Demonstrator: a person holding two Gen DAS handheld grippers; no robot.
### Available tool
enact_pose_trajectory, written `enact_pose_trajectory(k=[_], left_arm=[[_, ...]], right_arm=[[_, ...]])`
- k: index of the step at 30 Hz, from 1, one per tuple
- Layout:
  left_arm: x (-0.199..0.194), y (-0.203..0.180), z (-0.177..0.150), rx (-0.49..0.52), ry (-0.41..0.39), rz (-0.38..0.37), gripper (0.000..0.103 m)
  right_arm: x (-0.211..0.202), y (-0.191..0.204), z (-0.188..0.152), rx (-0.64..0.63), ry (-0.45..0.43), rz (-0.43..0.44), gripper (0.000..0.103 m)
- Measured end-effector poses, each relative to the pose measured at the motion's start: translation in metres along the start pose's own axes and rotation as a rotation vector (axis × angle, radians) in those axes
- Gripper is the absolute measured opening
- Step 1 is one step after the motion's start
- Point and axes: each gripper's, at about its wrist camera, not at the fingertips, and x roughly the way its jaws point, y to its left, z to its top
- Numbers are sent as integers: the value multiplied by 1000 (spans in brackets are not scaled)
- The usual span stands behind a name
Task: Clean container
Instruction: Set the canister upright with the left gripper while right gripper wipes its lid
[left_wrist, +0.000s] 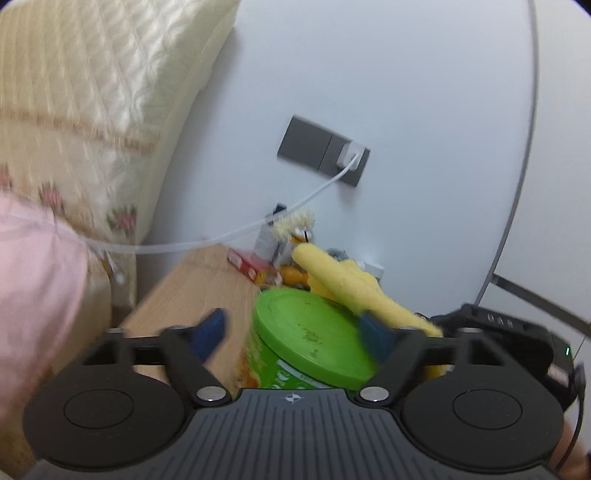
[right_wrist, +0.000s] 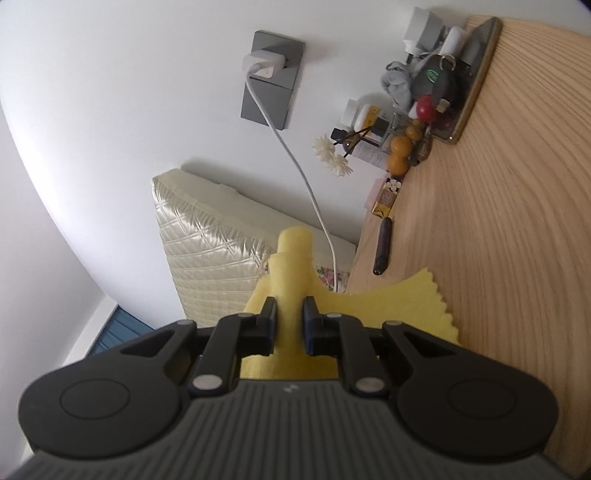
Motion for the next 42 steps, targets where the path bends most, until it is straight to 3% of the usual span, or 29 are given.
enact_pose_trajectory(k=[3,8,17,23,30,35,42], left_arm=[[-14,-3,-3,93,-29,-38,97],[-21,-15,-14,220,-2,-63,100],[3,-30,-36,320,34,-69,101],[13,-27,-37,292,27,-54,97],[13,-23,-35,300,25,-51,97],[14,-21,-35,301,16,-44,97],[14,-19,-36,298,13,-43,97]], right_arm=[[-2,4,-1,-23,-13,-14,14],[-11,18,-2,-113,-48,-43,14],[-40,73,-18,-383,-130,-167,14],[-19,125,-39,-658,-56,-285,14],[34,122,-48,-791,119,-455,14],[60,122,-47,-814,161,-470,14],[79,135,-67,-841,237,-427,14]])
